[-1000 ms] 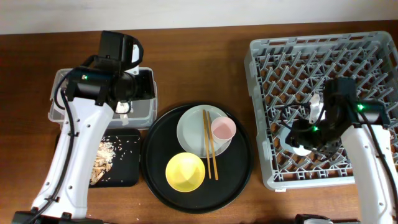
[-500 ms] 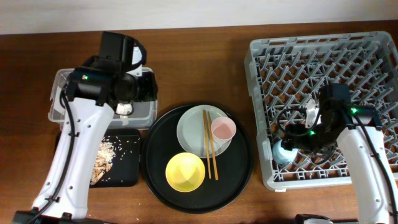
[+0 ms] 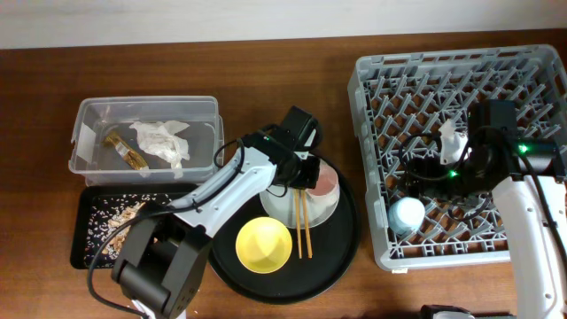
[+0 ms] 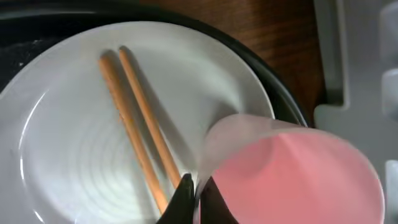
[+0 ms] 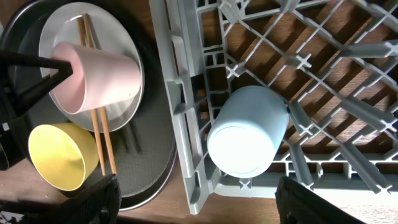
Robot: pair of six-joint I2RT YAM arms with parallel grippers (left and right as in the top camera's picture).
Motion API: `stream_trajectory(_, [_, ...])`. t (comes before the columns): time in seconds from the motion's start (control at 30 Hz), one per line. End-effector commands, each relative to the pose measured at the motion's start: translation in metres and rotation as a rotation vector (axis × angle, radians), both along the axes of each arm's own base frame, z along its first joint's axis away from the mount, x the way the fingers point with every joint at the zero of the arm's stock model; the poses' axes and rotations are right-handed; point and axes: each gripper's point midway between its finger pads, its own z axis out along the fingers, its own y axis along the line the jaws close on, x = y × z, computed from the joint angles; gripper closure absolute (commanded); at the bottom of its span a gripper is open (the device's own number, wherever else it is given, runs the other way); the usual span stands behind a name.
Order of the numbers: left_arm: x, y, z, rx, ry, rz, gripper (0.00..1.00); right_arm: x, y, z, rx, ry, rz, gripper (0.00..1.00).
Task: Sort waste into correct bins and load items into the dishwasher rack
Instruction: 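Lift the pink cup with the left gripper and pass it to the right gripper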
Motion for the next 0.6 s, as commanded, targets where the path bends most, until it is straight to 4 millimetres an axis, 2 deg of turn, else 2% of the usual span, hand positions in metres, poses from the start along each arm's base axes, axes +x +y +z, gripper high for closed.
stream_trajectory(0.0, [0.005,0.000,0.015,-0.030,-0.025,0.013,0.99,0.016,-0.002,0.030,-0.005,-0.097,0.006,0.20])
stream_trajectory(0.03, [0.015,-0.001,0.060,-0.127,-0.077,0.021,0.99,0.026,0.004,0.056,0.029,-0.175,0.019,0.19])
stream_trajectory(0.1, [0.022,0.001,0.127,-0.308,-0.121,0.013,0.99,0.029,0.028,0.081,0.146,-0.260,0.128,0.20])
stream_trajectory(0.13, [0.019,0.006,0.175,-0.479,-0.123,-0.023,1.00,0.024,0.056,0.100,0.291,-0.346,0.293,0.20])
stream_trajectory(0.17, [0.010,0.023,0.246,-0.750,-0.129,-0.114,1.00,0.013,0.092,0.136,0.522,-0.493,0.486,0.19])
stream_trajectory(0.2, [0.001,0.049,0.297,-0.961,-0.132,-0.200,1.00,0.008,0.103,0.153,0.619,-0.571,0.564,0.16])
stream_trajectory(0.23, [-0.007,0.063,0.316,-1.044,-0.128,-0.256,1.00,0.001,0.112,0.171,0.710,-0.662,0.642,0.11])
stream_trajectory(0.27, [-0.012,0.066,0.321,-1.077,-0.113,-0.285,1.00,-0.004,0.117,0.184,0.770,-0.729,0.691,0.07])
stream_trajectory(0.3, [-0.018,0.061,0.322,-1.087,-0.097,-0.310,1.00,-0.006,0.121,0.190,0.799,-0.752,0.713,0.06])
stream_trajectory(0.4, [-0.032,0.025,0.315,-1.041,-0.094,-0.361,1.00,-0.018,0.145,0.194,0.834,-0.769,0.832,0.03])
stream_trajectory(0.5, [-0.049,0.005,0.315,-1.043,-0.062,-0.420,1.00,-0.026,0.159,0.206,0.894,-0.818,0.915,0.04])
stream_trajectory(0.57, [-0.055,-0.002,0.314,-1.039,-0.052,-0.437,1.00,-0.027,0.161,0.209,0.903,-0.836,0.929,0.12])
